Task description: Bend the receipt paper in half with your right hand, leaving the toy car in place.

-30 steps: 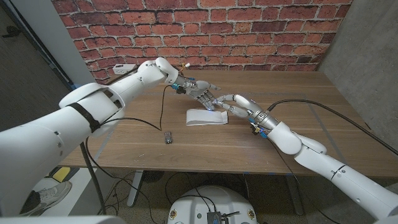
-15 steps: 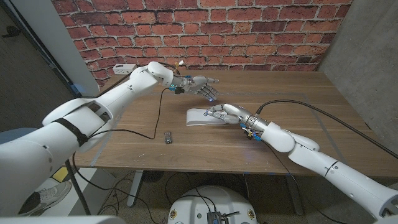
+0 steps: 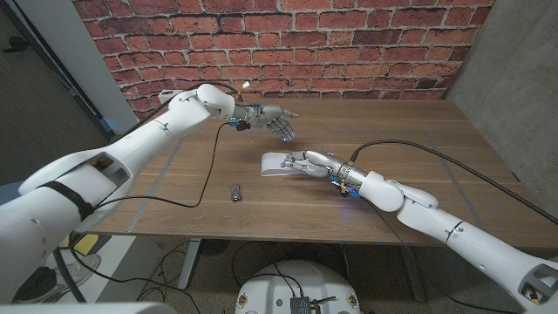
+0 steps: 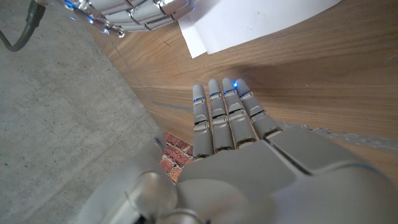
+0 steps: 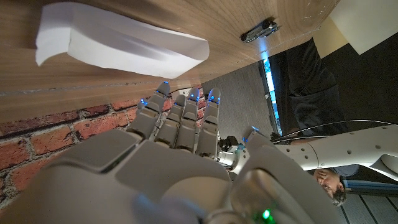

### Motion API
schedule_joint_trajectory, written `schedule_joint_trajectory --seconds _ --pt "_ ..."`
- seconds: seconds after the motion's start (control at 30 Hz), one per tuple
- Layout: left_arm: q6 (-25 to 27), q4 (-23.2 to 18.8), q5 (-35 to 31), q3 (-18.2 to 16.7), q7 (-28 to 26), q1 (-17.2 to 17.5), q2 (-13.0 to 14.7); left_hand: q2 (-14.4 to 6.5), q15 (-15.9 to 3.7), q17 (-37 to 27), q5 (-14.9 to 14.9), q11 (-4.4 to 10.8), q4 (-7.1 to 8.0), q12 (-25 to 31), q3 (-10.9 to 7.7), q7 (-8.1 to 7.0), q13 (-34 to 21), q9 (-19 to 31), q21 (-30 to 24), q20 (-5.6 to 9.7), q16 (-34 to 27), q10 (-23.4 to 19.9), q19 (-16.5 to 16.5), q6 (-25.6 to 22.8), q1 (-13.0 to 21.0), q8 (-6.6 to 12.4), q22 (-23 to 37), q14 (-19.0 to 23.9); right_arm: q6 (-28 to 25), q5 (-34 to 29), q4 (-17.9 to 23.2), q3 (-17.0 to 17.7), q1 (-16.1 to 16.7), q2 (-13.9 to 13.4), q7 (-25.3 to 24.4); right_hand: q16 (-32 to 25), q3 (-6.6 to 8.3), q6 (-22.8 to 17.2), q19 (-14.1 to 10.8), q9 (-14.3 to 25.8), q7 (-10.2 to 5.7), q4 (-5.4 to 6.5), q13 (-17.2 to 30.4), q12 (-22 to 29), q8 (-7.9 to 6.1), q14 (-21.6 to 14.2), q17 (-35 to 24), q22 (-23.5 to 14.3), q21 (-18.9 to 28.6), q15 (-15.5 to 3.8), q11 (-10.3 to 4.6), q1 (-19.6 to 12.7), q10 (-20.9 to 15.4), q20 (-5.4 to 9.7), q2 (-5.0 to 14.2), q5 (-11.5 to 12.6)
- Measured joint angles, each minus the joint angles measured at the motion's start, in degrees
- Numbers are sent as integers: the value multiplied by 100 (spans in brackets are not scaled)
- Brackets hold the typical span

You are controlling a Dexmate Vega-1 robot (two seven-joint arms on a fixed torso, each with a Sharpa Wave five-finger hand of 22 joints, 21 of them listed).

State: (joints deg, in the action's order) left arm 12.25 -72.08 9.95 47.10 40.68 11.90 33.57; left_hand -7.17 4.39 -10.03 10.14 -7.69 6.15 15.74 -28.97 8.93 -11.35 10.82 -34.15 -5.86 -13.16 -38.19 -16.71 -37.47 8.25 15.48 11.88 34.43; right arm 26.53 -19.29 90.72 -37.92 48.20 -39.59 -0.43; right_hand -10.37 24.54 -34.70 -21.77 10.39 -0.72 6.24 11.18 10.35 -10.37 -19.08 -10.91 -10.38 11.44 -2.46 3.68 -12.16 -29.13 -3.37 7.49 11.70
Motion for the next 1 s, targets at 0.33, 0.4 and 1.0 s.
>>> schedule_joint_trajectory --seconds 0.33,0.4,1.0 --pt "610 -1334 12 -164 -86 253 673 66 28 -27 0 -8 87 62 43 92 -26 -1 -190 -99 -126 -396 -393 -174 -208 -46 27 520 -185 -327 -153 -225 -244 115 36 2 -115 74 103 0 41 115 0 0 0 203 -17 0 -22 -1 1 169 204 37 -64 0" --pt "779 -1441 -24 -119 -35 215 724 67 0 -27 0 -8 87 62 43 72 -27 20 -246 -94 -126 -396 -521 -194 -209 -46 26 549 -258 -390 -176 -264 -283 131 49 2 -139 74 134 0 41 138 1 0 0 213 -17 -1 -22 9 32 219 235 7 -69 0" --pt "2369 -2344 -744 630 469 -458 995 200 -91 -297 0 56 186 391 56 112 -350 239 -679 -78 -476 -1178 -1311 -1387 -548 303 71 1528 -904 -861 -344 -602 -567 178 30 -137 -281 21 95 16 155 326 1 91 -45 33 -44 -1 8 80 123 612 77 58 -115 0"
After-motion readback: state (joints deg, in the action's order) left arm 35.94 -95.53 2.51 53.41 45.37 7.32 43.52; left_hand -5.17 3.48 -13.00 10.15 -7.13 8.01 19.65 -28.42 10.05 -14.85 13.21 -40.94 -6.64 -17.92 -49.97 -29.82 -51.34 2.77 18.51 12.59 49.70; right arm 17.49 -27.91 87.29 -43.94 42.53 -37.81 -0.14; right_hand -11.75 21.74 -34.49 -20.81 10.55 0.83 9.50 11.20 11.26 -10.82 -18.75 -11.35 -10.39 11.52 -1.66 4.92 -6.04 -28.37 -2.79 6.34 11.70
